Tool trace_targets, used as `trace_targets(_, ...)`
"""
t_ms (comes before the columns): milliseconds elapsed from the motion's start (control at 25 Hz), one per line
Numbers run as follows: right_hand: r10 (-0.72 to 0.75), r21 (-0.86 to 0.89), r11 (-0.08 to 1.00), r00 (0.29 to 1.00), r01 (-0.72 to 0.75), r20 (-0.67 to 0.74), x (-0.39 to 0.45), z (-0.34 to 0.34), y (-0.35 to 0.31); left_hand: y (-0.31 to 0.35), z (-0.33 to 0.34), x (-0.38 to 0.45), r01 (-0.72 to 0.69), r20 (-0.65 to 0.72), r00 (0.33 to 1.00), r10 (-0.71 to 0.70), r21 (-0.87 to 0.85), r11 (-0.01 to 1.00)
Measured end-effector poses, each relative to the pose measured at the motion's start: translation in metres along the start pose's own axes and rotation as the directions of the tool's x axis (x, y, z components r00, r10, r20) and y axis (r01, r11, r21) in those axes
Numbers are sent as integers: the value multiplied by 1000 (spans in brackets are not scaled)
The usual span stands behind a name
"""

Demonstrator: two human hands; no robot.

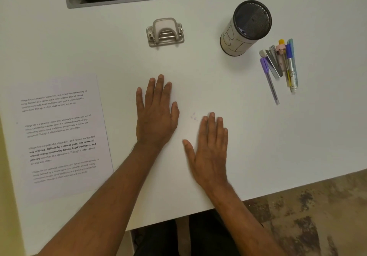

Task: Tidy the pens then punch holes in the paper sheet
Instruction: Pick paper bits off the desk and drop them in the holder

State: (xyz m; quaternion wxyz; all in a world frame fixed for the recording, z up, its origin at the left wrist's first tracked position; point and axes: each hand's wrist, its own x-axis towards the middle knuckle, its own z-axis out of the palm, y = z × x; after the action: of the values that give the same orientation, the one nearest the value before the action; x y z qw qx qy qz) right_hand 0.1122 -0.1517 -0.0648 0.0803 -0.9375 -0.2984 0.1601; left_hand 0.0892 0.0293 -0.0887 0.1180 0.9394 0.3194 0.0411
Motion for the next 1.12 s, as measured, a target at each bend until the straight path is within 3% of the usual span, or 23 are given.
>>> trace_targets(160, -45, -42, 998, 999, 45, -18, 24, 4, -11, -1, 1, 0, -2, 1, 1000, 2, 9, 1000)
trace_targets(320, 27, 215, 977, 991, 2, -134, 40, -2, 3, 0, -3, -1, -6, -3, 1000, 6, -11, 1000)
trace_targets(760, 47, 397, 917, 980, 35, -194, 69, -11, 13, 1, -4, -2, -1, -1, 1000, 1, -19, 1000)
trace_targets(920, 50, 393, 919, 976, 38, -210, 68, -10, 9, 0, -3, -2, -1, -1, 1000, 1, 2, 1000)
trace_targets(1120, 4, 264, 962, 959, 74, -285, 67, -10, 4, 0, -3, -1, -3, 3, 1000, 3, 3, 1000)
